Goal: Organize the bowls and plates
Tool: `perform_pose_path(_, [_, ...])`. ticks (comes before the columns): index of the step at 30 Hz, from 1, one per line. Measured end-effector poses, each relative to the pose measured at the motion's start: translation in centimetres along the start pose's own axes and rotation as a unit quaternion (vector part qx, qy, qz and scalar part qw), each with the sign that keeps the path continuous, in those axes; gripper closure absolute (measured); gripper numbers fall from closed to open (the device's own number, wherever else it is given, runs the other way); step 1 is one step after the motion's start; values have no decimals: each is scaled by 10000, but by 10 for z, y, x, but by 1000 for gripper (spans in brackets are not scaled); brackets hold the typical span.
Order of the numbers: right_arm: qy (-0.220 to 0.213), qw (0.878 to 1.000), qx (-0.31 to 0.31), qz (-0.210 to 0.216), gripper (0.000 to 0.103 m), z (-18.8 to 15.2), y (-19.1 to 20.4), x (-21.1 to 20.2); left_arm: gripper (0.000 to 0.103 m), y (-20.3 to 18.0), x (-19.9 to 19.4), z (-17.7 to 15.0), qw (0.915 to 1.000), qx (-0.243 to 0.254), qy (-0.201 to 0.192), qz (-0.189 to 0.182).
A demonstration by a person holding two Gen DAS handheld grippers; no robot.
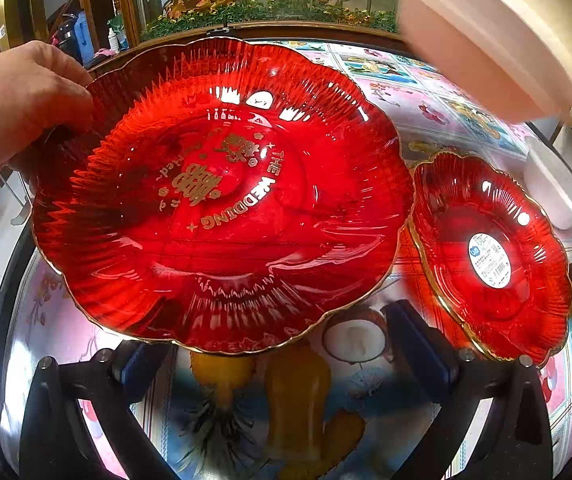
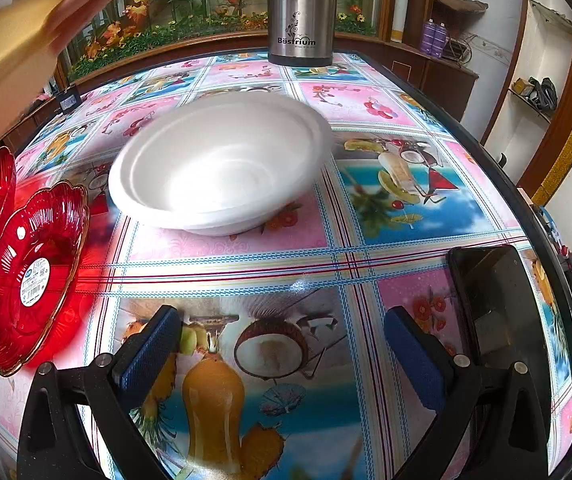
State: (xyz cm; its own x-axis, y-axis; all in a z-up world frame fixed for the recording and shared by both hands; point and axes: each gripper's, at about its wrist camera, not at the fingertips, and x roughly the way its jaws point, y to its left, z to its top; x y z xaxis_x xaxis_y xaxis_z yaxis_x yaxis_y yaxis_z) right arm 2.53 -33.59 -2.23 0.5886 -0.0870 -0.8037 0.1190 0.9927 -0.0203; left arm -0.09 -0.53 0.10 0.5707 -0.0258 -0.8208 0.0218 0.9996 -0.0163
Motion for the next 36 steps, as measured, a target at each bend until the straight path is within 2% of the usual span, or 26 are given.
perform_pose_path(36, [-5, 10000, 14, 18, 1, 0, 0, 0, 0, 1, 0, -1, 10000, 3, 6, 4])
